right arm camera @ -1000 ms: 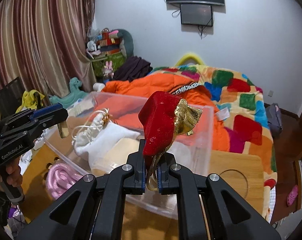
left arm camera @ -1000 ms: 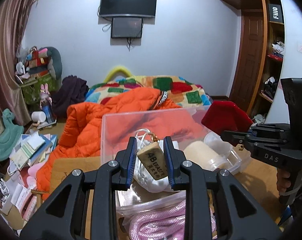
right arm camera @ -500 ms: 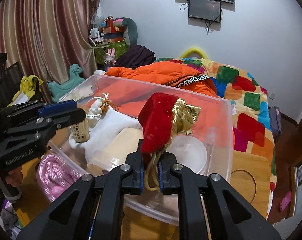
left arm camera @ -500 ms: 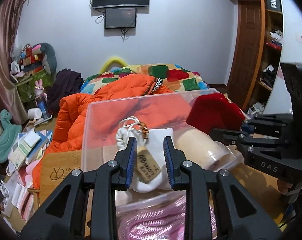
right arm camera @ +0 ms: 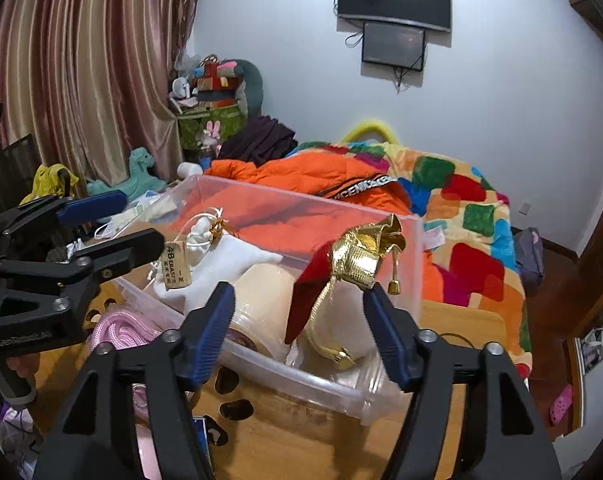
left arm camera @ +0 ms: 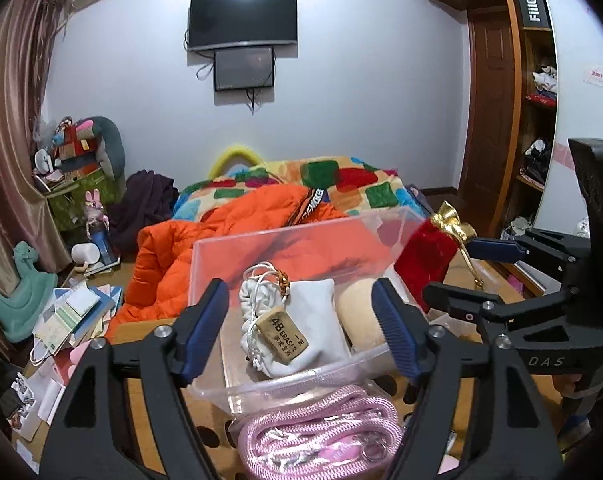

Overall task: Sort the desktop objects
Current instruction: 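Open both grippers to drop eraser and pouch in the box, then withdraw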

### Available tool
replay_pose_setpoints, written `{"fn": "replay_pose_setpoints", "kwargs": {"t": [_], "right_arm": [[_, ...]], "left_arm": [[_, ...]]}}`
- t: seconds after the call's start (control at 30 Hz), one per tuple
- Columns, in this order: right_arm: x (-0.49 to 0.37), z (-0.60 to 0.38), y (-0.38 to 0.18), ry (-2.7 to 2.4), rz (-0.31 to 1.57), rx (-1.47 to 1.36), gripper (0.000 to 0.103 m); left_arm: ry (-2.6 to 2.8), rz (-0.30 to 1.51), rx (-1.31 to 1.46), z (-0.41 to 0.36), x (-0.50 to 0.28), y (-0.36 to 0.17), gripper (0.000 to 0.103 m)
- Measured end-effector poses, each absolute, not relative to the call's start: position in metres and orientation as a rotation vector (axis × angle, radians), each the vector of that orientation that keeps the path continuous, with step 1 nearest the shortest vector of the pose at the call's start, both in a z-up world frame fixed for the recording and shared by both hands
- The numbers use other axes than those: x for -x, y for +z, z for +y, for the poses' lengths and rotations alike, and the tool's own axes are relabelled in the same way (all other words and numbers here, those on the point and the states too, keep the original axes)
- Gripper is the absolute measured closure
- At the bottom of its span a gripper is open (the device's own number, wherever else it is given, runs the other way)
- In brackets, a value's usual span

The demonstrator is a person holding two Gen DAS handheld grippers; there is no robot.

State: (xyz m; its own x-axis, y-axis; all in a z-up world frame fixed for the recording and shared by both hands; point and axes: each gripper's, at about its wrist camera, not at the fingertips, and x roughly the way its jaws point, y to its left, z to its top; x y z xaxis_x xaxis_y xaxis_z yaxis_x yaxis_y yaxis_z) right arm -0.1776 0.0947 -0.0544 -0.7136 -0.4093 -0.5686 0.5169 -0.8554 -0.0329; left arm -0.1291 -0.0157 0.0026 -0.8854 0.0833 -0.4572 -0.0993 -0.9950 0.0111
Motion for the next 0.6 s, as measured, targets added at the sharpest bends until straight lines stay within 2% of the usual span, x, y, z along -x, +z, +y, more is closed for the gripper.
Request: {"fn": "replay_pose_setpoints", "kwargs": {"t": [0.07,0.2,0.27,0.6], "right_arm": [[0.171,0.098,-0.052,-2.520,0.248,-0.759,0.028],[0.154,0.106,-0.048,-2.548,0.241,-0.729,0.025],[0.146,0.109,-0.046,-2.559,0.233,-0.720,0.018],[0.108,0.130,-0.054,-2.588,0.179,-0.713,0.015]], "left_arm": [[2.964,0.047,0.701,-0.017,0.123,0.007,0.024],[2.975,0.039,0.666,-0.018,0.107,0.014,0.016],[2.983,0.038,0.646,-0.018,0.099,0.017,0.013],[2.983,0.011,0.652,-0.017,0.061,0.008,0.009]]}}
